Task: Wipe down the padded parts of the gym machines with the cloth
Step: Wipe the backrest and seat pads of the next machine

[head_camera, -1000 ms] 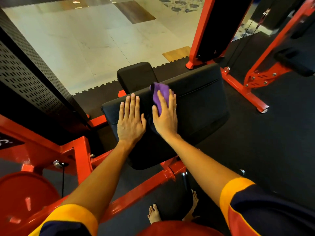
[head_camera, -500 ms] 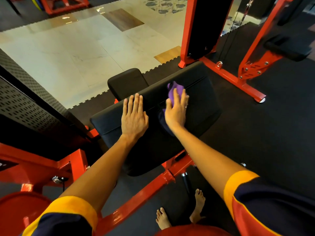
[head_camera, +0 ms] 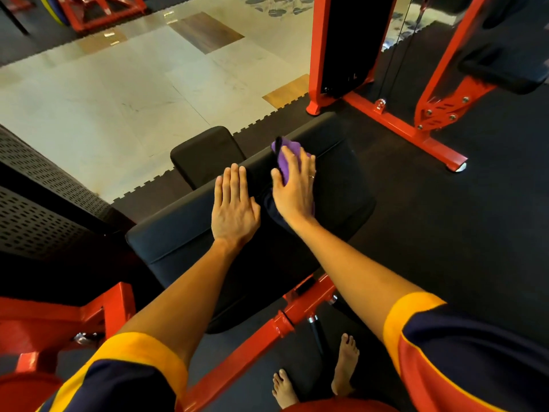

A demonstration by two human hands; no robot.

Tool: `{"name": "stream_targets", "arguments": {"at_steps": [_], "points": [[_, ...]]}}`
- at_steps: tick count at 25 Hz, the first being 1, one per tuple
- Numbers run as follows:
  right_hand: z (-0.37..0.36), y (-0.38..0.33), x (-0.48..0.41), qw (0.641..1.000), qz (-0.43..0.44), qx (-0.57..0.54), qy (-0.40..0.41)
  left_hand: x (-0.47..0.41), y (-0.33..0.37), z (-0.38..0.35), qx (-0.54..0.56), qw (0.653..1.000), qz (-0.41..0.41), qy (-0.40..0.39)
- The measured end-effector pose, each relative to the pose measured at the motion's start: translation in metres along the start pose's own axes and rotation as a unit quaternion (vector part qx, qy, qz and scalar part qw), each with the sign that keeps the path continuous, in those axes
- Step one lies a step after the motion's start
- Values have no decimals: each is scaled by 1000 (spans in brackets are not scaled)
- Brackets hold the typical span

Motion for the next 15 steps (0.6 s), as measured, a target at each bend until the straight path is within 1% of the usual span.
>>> {"name": "stream_targets", "arguments": {"at_steps": [1, 2, 3, 4, 5, 6, 7, 9, 10, 11, 14, 15], "points": [[-6, -7, 9, 997, 61, 38, -17, 1, 1, 0, -3, 1000, 1, 2], [-11, -12, 21, 986, 143, 72, -37, 1, 1, -1, -9, 1000, -2, 7], [-14, -13, 32, 966, 231, 103, -55, 1, 1, -2, -13, 1000, -3, 11], [-12, -8, 34, 942, 302, 126, -69, 1, 0, -2, -13, 1000, -2, 11], [-6, -1, 25, 926, 343, 145, -66, 1, 0, -2, -11, 1000, 1, 11], [3, 7, 8, 925, 341, 158, -53, 2, 1, -2, -9, 1000, 4, 12], [12, 14, -12, 942, 292, 162, -31, 2, 2, -1, -8, 1000, 6, 13], [22, 24, -45, 987, 110, 117, 4, 1, 1, 0, -13, 1000, 9, 15], [19, 19, -50, 995, 54, 86, 7, 0, 1, 0, -12, 1000, 11, 17], [13, 6, -46, 996, 54, 73, 7, 0, 2, 0, -11, 1000, 11, 19], [-13, -29, -4, 983, 170, 67, -23, 2, 1, -2, -27, 999, -1, 18], [-15, -28, 12, 979, 191, 68, -31, 2, 1, -3, -28, 1000, -4, 13]]}}
Point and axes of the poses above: each hand's wrist, its own x-axis away from the middle knuckle, its own z-axis out of the back of the hand, y = z × x, the point moved 7 cm from there along -x, towards the middle knuckle, and after that the axes turned 6 degrees about x, right-handed, at the moved point
